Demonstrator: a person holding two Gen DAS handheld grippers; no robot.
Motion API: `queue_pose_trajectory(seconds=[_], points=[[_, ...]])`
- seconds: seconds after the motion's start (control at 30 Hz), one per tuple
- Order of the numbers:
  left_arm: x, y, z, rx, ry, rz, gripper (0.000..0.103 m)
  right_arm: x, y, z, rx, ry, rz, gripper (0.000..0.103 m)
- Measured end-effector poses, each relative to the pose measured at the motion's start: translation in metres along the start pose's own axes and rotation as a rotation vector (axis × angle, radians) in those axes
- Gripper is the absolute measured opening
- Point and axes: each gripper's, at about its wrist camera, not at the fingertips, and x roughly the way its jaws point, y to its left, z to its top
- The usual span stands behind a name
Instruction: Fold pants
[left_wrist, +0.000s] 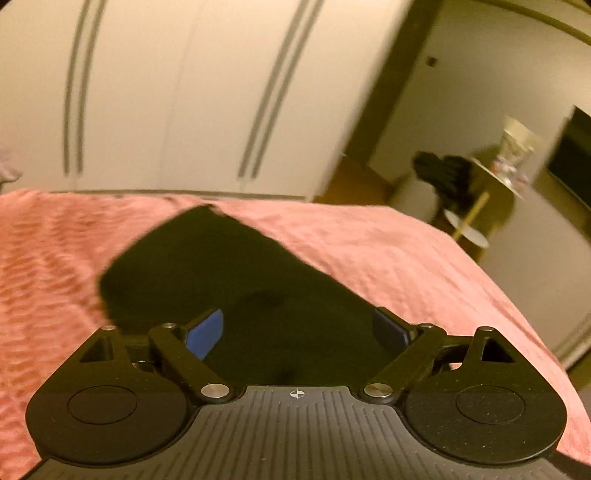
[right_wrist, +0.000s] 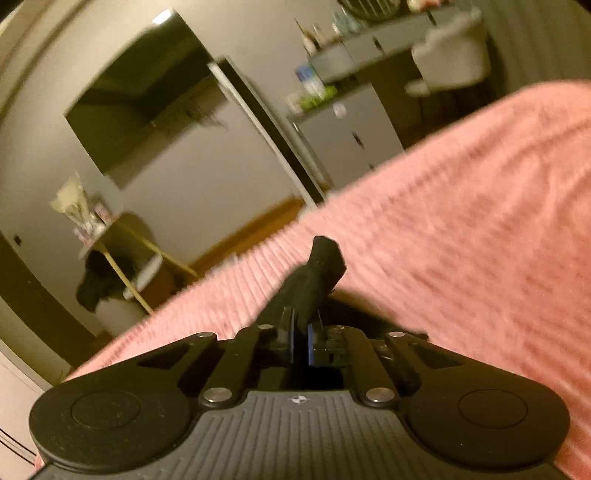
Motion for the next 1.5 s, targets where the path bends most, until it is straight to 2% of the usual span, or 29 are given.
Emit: queue_pose_trajectory(seconds=[0.07,0.1,0.13,0.2,0.27,0.37,0.43,0.53,0.63,0.77,0.83,0.93,1.0,1.1,1.2,1.23,1.3,1.37,1.5], points=[[0.006,-0.014,-0.006,0.020,0.017,-0.026,0.094,-0.004,0.005,0.000,-0.061,-0.034,-0.046,0.005],[0.011,-0.018,-0.009,0.031,0.024,-0.035,0.095,-0.003,0.009,-0.003,-0.117,-0.041,-0.099,0.006],[0.017,-0.022,-0.012,0.045,0.030,-0.039,0.095,0.002,0.013,-0.007,-0.192,-0.039,-0.182,0.007],[0.031,-0.028,-0.021,0.064,0.062,-0.020,0.095,0.018,0.015,-0.015,-0.274,0.024,-0.347,0.015],[0.042,-0.030,-0.030,0.074,0.091,-0.007,0.095,0.018,0.011,-0.017,-0.237,0.031,-0.430,0.020],[0.056,-0.030,-0.041,0.101,0.118,0.057,0.095,-0.001,0.024,-0.018,-0.224,-0.066,-0.483,0.024],[0.065,-0.028,-0.042,0.111,0.113,0.104,0.095,-0.011,0.047,-0.023,-0.264,-0.108,-0.429,0.024],[0.071,-0.024,-0.042,0.141,0.072,0.166,0.095,-0.022,0.101,-0.043,-0.379,-0.101,-0.226,0.024],[0.081,-0.023,-0.043,0.192,0.060,0.213,0.095,-0.020,0.174,-0.089,-0.551,0.018,0.056,0.024],[0.087,-0.024,-0.047,0.240,0.039,0.296,0.095,-0.020,0.269,-0.183,-0.741,0.242,0.438,0.023],[0.085,-0.021,-0.046,0.237,-0.001,0.315,0.095,-0.023,0.310,-0.234,-0.831,0.324,0.554,0.023],[0.083,-0.017,-0.044,0.219,-0.088,0.341,0.096,-0.029,0.360,-0.297,-0.930,0.383,0.656,0.020],[0.085,-0.014,-0.043,0.205,-0.127,0.357,0.097,-0.028,0.383,-0.325,-0.941,0.421,0.693,0.020],[0.094,-0.013,-0.043,0.207,-0.168,0.391,0.098,-0.015,0.409,-0.358,-0.953,0.433,0.658,0.019],[0.110,-0.014,-0.046,0.225,-0.184,0.418,0.102,0.005,0.425,-0.380,-0.954,0.437,0.625,0.014],[0.113,-0.014,-0.046,0.228,-0.192,0.421,0.103,0.011,0.428,-0.386,-0.967,0.423,0.616,0.011],[0.119,-0.016,-0.052,0.251,-0.207,0.438,0.103,0.016,0.437,-0.393,-0.991,0.389,0.603,0.011],[0.120,-0.016,-0.055,0.270,-0.214,0.446,0.103,0.036,0.447,-0.395,-0.978,0.421,0.563,0.010],[0.121,-0.017,-0.060,0.272,-0.228,0.445,0.103,0.051,0.445,-0.399,-0.952,0.391,0.585,0.009]])
